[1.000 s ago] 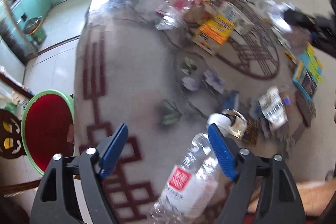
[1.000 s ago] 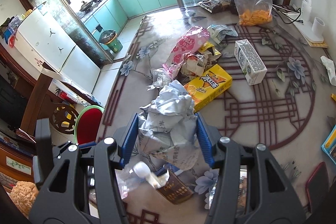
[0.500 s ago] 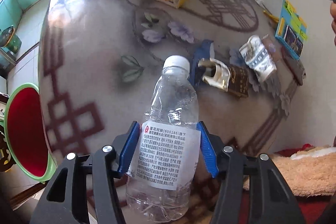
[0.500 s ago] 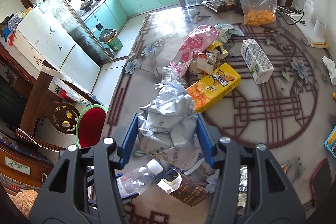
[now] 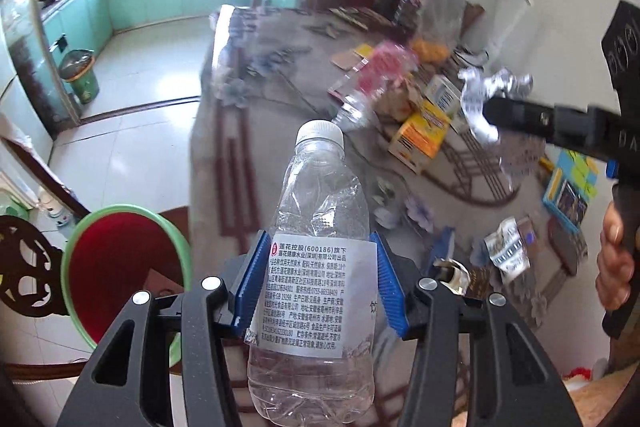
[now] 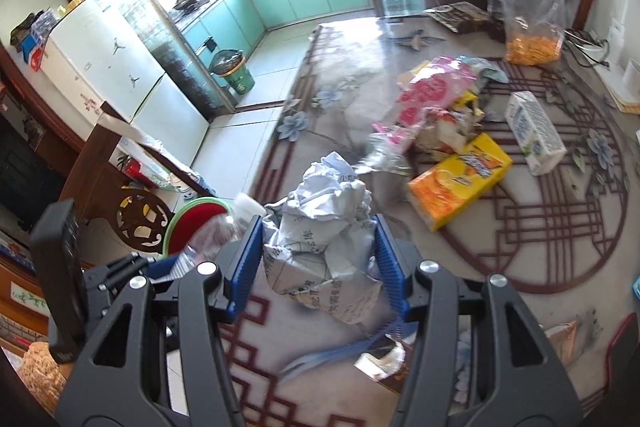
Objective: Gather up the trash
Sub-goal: 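Carry bottle and paper to the red bucket and open both tools, then move both tools back over the table toward the brown wrappers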
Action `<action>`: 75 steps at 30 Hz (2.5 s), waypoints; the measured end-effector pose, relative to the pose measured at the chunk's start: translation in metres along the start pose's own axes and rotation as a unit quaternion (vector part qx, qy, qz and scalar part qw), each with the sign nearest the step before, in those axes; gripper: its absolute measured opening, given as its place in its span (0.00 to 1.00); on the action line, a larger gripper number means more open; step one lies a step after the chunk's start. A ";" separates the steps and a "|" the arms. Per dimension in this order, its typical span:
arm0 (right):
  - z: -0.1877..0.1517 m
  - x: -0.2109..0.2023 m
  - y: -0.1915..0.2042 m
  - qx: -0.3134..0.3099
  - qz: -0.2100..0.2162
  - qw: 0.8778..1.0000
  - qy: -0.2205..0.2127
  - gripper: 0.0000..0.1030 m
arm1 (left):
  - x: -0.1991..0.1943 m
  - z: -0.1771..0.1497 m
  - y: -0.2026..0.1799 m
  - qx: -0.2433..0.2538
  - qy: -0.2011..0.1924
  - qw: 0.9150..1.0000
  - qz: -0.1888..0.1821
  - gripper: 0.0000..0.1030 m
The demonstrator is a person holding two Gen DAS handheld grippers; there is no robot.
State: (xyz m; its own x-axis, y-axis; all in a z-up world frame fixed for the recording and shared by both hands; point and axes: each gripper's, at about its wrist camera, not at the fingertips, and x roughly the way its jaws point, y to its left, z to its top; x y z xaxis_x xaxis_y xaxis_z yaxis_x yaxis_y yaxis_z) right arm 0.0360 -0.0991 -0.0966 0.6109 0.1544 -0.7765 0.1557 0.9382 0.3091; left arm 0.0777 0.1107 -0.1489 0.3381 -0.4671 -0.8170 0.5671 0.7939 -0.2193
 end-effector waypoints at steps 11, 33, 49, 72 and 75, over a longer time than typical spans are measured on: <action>0.012 0.035 0.079 -0.066 0.039 0.997 0.018 0.51 | -0.034 -0.009 0.087 -0.083 -0.035 0.994 0.066 0.46; 0.001 0.139 0.210 -0.159 0.138 0.969 0.127 0.52 | -0.039 -0.049 0.209 -0.224 -0.024 0.960 0.166 0.46; 0.009 0.126 0.198 -0.138 0.134 0.976 0.107 0.74 | -0.040 -0.038 0.206 -0.226 -0.036 0.956 0.184 0.67; -0.001 0.007 -0.028 -0.023 0.016 0.999 0.019 0.78 | 0.013 0.000 -0.029 -0.029 -0.014 0.999 0.033 0.75; -0.010 -0.009 -0.070 -0.032 -0.007 0.999 0.029 0.78 | 0.024 -0.006 -0.072 -0.003 -0.001 1.000 0.004 0.79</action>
State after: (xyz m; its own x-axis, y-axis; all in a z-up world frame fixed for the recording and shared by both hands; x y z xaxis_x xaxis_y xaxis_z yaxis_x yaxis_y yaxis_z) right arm 0.0114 -0.1634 -0.1169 0.5621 0.1573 -0.8120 0.1133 0.9579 0.2640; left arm 0.0403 0.0450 -0.1560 0.3432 -0.4619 -0.8178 0.5607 0.7993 -0.2161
